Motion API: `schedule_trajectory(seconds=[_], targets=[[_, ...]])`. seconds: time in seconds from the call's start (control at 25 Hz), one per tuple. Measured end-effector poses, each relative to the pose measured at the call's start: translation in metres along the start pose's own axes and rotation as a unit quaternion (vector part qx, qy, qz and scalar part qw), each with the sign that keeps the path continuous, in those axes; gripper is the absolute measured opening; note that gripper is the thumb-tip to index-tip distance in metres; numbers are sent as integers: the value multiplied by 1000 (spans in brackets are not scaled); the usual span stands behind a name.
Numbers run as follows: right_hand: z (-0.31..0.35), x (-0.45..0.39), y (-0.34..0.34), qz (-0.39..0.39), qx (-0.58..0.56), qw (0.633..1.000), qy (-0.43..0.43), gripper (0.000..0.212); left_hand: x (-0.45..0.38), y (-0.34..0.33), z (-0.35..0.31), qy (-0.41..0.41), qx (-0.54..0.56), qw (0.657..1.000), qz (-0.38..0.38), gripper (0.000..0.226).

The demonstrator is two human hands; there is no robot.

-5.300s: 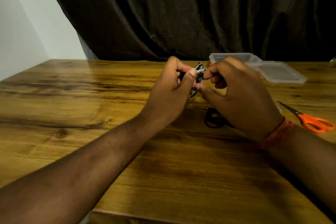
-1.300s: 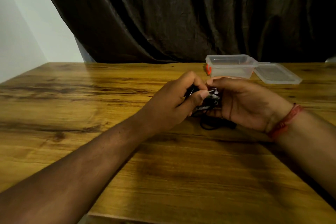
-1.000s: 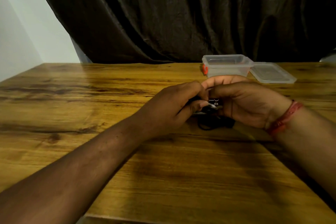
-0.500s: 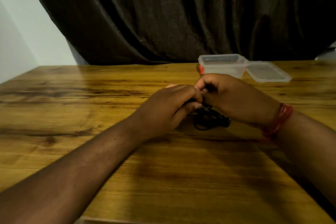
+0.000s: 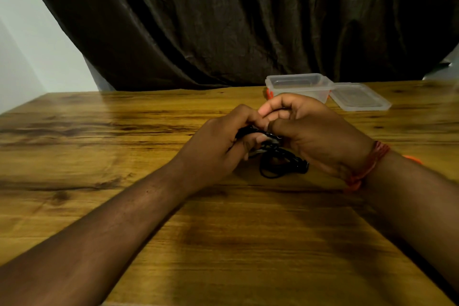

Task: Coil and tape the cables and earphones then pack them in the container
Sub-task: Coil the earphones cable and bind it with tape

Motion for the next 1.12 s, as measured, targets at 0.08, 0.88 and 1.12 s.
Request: schedule_trajectory(seconds=[0.08, 0.88, 1.12], targets=[[1, -1, 0, -14, 6, 1000, 10, 24, 0, 0, 1, 8, 3, 1000, -6, 12], [4, 0, 0, -110, 115, 985, 72, 38, -2, -1, 8, 47, 45, 998, -12, 5], [4, 1, -5, -167, 220, 950, 148, 36, -6, -8, 17, 194, 207, 956, -72, 4]])
Point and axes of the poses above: each hand's wrist, its own x-axis away from the middle knuckle, its own y-axis out of the back of the hand, z = x × y, the point moved 3 cm from there along -x, towards the middle knuckle, and after that the axes turned 10 degrees about x, right-handed, at the moved point
